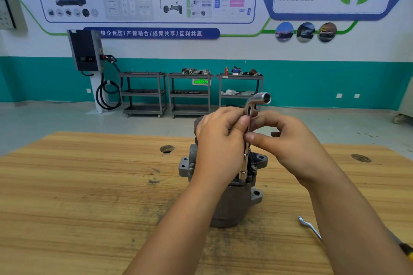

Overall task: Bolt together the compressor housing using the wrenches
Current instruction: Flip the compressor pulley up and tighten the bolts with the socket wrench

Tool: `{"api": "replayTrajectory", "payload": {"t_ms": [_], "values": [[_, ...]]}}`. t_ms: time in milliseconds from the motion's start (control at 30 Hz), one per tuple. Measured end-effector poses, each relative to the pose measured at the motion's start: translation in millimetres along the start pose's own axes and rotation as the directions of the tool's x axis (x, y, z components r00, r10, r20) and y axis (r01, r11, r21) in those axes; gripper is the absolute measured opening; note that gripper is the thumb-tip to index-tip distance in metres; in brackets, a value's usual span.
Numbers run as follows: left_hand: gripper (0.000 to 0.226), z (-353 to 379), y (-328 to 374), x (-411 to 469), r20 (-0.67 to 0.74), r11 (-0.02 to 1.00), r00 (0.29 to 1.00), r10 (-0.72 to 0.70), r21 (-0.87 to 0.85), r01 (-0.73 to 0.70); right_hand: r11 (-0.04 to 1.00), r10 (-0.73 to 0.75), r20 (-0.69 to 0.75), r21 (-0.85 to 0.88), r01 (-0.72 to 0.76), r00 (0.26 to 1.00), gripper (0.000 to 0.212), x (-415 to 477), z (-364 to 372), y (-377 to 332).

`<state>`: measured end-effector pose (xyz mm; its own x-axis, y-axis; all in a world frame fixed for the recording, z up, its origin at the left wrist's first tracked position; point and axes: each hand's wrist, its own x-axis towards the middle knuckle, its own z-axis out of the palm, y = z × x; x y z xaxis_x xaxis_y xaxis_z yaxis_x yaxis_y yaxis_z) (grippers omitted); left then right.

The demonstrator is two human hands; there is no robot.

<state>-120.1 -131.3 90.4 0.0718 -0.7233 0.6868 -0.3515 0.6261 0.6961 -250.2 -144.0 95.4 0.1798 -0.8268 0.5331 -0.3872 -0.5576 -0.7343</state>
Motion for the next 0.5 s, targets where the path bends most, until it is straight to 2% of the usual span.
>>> {"api": "replayTrajectory", "payload": {"t_ms": [167, 267, 333, 500], "values": [[0.009, 1.8, 1.0, -1.3, -0.029, 0.997, 0.997, -0.065, -0.031, 0.064, 1.0, -0.003, -0.052, -0.011, 0.002, 0.999, 0.013, 0.4, 3.5, 2.6], [0.012, 2.4, 0.4, -0.9, -0.052, 0.998, 0.997, -0.059, -0.032, 0.058, 0.999, -0.024, 0.08, 0.023, 0.022, 0.997, 0.021, -1.0, 4.9, -0.7], [0.017, 2.9, -0.6, 0.4, -0.041, 1.0, 0.999, -0.023, 0.006, 0.024, 0.999, -0.032, 0.107, 0.02, 0.03, 0.994, 0.02, -1.0, 5.1, -2.3], [0.014, 3.9, 1.2, -1.9, -0.034, 0.999, 0.999, 0.006, 0.035, -0.005, 0.999, 0.019, -0.043, -0.027, -0.02, 0.999, 0.011, 0.6, 8.4, 1.4]]}}
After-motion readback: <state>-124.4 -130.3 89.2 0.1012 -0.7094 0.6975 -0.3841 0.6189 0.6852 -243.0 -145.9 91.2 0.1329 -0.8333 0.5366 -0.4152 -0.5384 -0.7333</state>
